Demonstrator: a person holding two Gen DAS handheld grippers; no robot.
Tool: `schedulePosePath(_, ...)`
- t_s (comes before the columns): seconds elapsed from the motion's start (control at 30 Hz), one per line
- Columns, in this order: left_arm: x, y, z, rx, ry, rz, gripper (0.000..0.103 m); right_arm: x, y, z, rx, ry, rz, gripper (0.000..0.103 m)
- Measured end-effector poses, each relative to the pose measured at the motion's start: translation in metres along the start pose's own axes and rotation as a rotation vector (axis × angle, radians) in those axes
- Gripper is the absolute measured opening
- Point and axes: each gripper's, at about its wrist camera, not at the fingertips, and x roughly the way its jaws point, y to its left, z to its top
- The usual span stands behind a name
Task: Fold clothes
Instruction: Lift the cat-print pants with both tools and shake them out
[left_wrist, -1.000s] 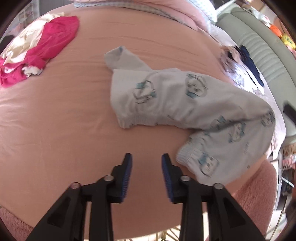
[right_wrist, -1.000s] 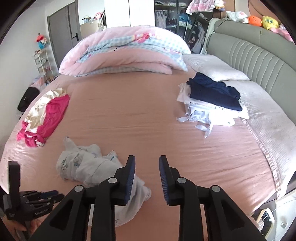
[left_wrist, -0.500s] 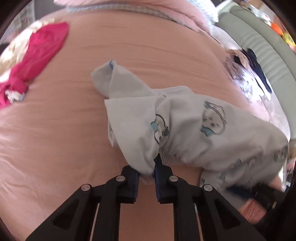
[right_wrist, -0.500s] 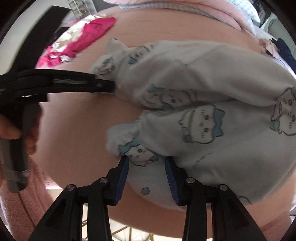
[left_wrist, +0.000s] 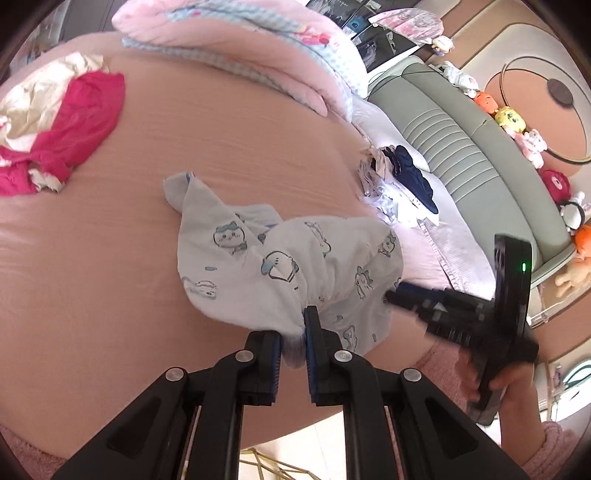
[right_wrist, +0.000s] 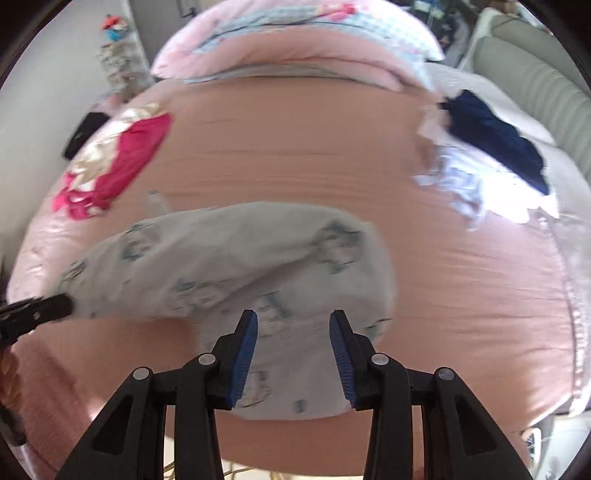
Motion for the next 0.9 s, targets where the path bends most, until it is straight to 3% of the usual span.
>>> schedulePosePath(0.13,0.024,0.002,0.007,-0.027,0.029,0.047,0.009,0.04,0.041,-0.019,-0.079,0.07,-0.035,0.045)
schedulePosePath(0.27,0.01,0.023,-0.007,-0.071,0.05,0.051,0.01,0.06,0.041,-0.036,0.007,0.091,-0.065,0.045)
schedulePosePath(0.4,0.026,0.04,-0.013,-0.129,0.089,0.071,0.013,0.067,0.038,-0.055,0.005,0.087,-0.116,0.063)
schedulePosePath(0.47,0.038,0.047,-0.015,-0.16,0.109,0.082,0.02,0.073,0.037,-0.062,-0.014,0.087,-0.149,0.066)
schedulePosePath(0.53,0.05,0.054,-0.017,-0.19,0.129,0.093,0.04,0.073,0.035,-0.066,0.001,0.058,-0.159,0.071)
schedulePosePath(0.6,0.062,0.061,-0.018,-0.219,0.147,0.104,0.042,0.074,0.035,-0.067,0.002,0.044,-0.165,0.071)
schedulePosePath(0.67,0.071,0.064,-0.018,-0.233,0.142,0.105,0.042,0.075,0.036,-0.067,-0.025,0.035,-0.162,0.065)
schedulePosePath(0.7,0.073,0.065,-0.017,-0.232,0.129,0.105,0.042,0.074,0.036,-0.066,-0.034,0.033,-0.155,0.054)
schedulePosePath(0.73,0.074,0.065,-0.016,-0.232,0.116,0.102,0.028,0.07,0.034,-0.064,-0.03,0.032,-0.147,0.031)
schedulePosePath(0.77,0.072,0.064,-0.015,-0.228,0.113,0.099,0.015,0.066,0.032,-0.062,-0.023,0.03,-0.14,0.023)
schedulePosePath(0.8,0.07,0.062,-0.013,-0.223,0.107,0.094,0.008,0.06,0.029,-0.06,-0.002,0.025,-0.124,0.022)
schedulePosePath(0.9,0.045,0.046,-0.009,-0.158,0.049,0.036,0.008,0.039,0.013,-0.057,0.065,-0.01,-0.104,0.02)
